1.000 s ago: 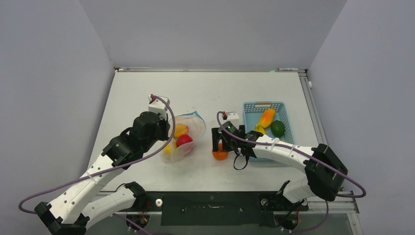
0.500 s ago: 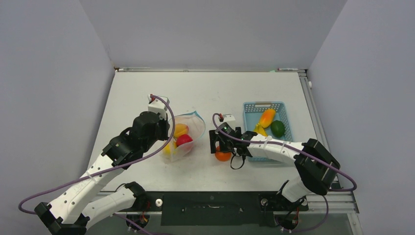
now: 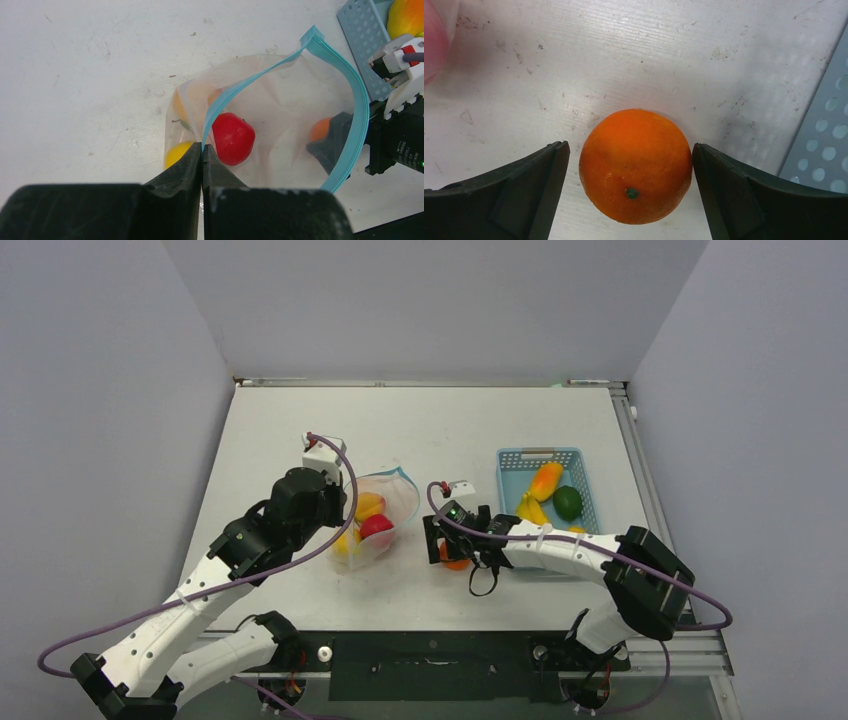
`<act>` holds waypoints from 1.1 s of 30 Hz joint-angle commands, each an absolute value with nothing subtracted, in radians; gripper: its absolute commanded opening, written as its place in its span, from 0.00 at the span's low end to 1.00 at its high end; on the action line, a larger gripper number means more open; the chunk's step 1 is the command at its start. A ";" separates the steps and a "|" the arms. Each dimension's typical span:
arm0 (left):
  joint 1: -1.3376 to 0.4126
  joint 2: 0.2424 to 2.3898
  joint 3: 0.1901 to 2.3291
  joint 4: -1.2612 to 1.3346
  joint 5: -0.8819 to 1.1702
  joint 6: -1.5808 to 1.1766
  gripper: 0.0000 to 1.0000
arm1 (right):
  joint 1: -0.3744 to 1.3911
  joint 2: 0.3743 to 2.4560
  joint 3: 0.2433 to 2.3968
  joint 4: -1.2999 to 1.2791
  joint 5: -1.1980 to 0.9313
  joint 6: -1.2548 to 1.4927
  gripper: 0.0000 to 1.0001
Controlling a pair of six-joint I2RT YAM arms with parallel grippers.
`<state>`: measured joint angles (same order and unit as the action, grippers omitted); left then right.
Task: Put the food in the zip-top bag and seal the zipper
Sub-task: Pick up the fake fruit from the center of the board.
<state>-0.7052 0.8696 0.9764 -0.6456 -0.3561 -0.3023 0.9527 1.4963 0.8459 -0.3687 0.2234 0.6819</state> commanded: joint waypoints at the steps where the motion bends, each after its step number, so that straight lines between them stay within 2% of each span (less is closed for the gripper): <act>1: -0.699 0.864 0.982 -0.609 -0.365 -0.291 0.00 | 0.968 1.454 0.837 -0.385 0.290 0.699 0.98; 8: -0.699 0.864 0.983 -0.608 -0.364 -0.291 0.00 | 0.978 1.461 0.851 -0.399 0.320 0.705 0.86; 19: -0.699 0.865 0.983 -0.608 -0.364 -0.291 0.00 | 0.992 1.385 0.911 -0.462 0.394 0.698 0.46; 33: -0.699 0.868 0.983 -0.609 -0.363 -0.291 0.00 | 0.994 1.264 1.135 -0.474 0.402 0.588 0.42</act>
